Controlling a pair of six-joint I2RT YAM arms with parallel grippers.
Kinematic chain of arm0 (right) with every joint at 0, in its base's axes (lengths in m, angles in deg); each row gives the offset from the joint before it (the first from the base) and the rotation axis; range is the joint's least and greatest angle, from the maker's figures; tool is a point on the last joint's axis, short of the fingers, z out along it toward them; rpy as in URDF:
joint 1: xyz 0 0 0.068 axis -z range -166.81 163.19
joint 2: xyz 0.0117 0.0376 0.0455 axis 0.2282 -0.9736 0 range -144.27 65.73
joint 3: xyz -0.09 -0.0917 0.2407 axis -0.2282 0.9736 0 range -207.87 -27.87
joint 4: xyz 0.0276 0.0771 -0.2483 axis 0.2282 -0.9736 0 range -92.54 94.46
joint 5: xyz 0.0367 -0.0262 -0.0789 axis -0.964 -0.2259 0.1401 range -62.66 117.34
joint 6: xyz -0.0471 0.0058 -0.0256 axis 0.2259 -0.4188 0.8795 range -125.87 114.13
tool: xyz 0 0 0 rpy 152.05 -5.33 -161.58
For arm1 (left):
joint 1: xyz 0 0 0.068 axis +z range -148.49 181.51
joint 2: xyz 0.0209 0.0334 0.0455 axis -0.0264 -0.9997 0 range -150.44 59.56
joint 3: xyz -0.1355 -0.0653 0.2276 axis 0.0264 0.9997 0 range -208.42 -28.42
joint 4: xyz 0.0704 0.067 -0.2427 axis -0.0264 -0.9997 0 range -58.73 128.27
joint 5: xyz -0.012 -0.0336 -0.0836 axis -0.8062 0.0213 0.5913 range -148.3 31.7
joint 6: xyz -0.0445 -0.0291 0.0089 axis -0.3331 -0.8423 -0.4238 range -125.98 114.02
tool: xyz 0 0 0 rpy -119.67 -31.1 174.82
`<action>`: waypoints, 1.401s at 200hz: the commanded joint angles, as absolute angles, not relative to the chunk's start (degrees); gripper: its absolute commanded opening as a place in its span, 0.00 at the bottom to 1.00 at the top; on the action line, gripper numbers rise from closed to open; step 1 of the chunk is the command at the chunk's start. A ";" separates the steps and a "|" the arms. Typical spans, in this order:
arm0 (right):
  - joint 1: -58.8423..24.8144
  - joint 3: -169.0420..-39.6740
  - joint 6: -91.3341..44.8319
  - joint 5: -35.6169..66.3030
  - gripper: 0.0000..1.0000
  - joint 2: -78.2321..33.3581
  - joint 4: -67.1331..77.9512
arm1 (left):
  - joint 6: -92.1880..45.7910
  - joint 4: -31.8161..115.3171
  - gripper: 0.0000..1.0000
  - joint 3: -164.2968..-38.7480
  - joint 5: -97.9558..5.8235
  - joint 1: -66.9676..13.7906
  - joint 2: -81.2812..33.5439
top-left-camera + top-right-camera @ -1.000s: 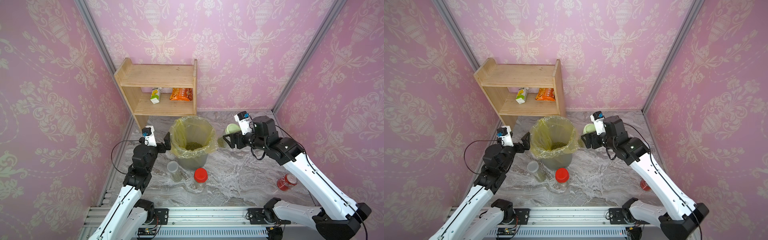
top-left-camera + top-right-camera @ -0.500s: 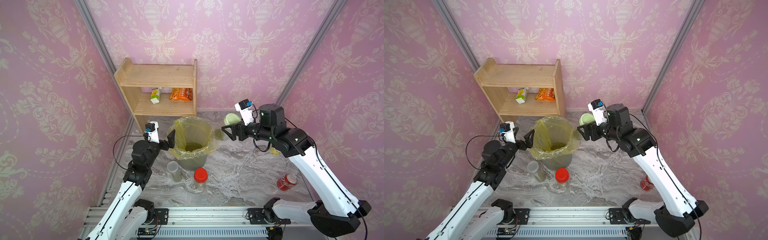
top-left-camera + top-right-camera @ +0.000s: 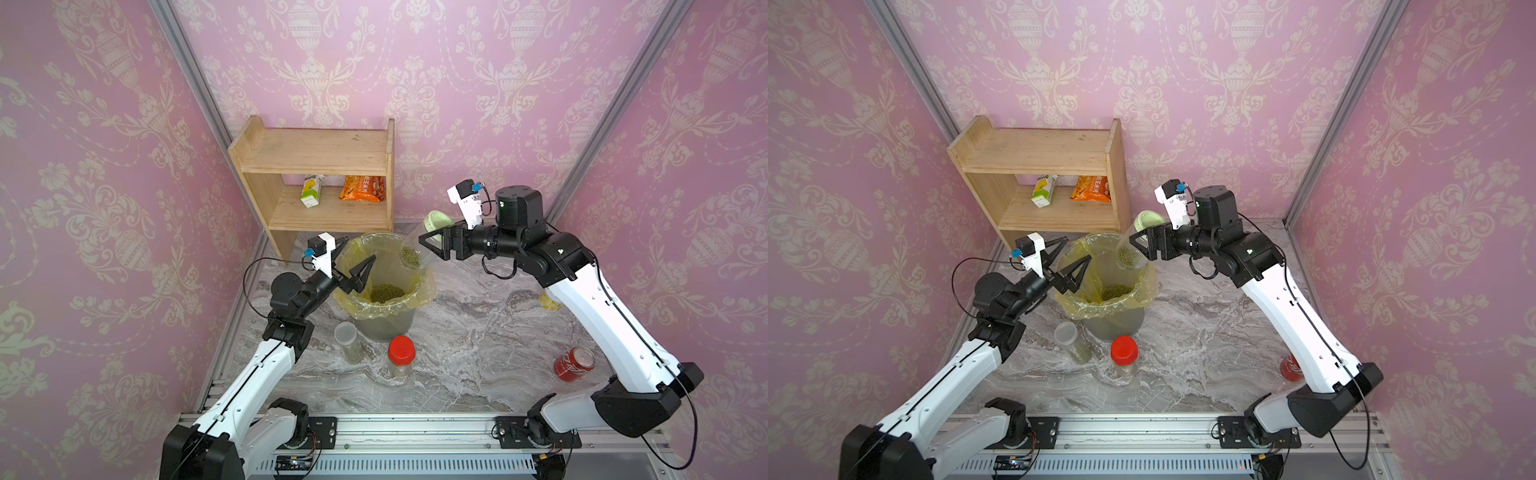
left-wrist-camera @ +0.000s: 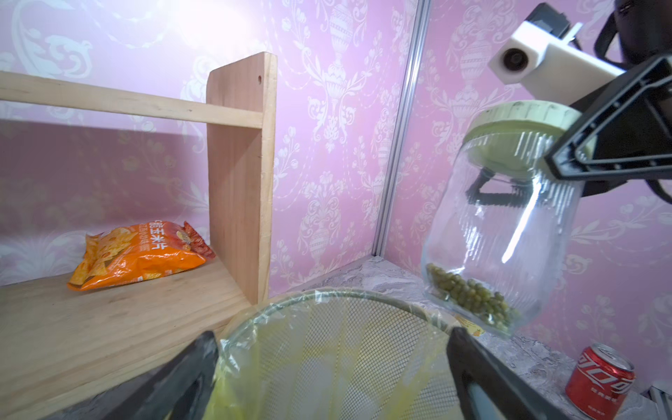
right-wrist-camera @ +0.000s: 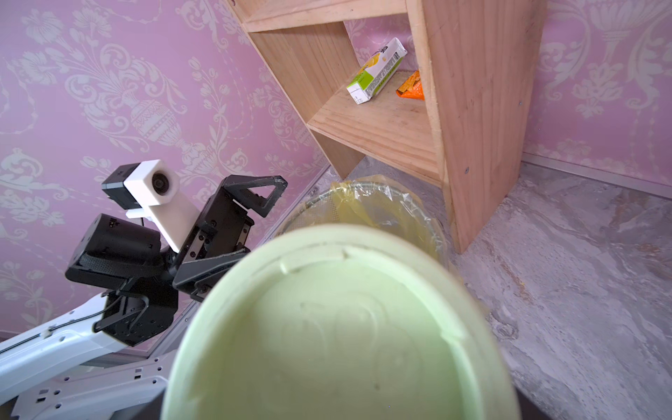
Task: Empty moldy mung beans from jars
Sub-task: Pick up the jar from the center of the board.
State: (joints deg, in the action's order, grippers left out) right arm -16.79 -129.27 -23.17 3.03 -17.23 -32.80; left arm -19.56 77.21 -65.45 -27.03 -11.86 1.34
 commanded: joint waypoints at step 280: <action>-18.89 -140.61 -38.68 -3.66 0.50 -29.41 -16.12 | -26.46 84.47 0.95 -80.04 -16.86 -15.10 -14.08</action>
State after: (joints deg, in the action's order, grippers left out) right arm -18.47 -136.90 -37.64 -1.52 -29.73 -20.84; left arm -25.22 83.70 -77.80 -18.90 -14.52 -13.21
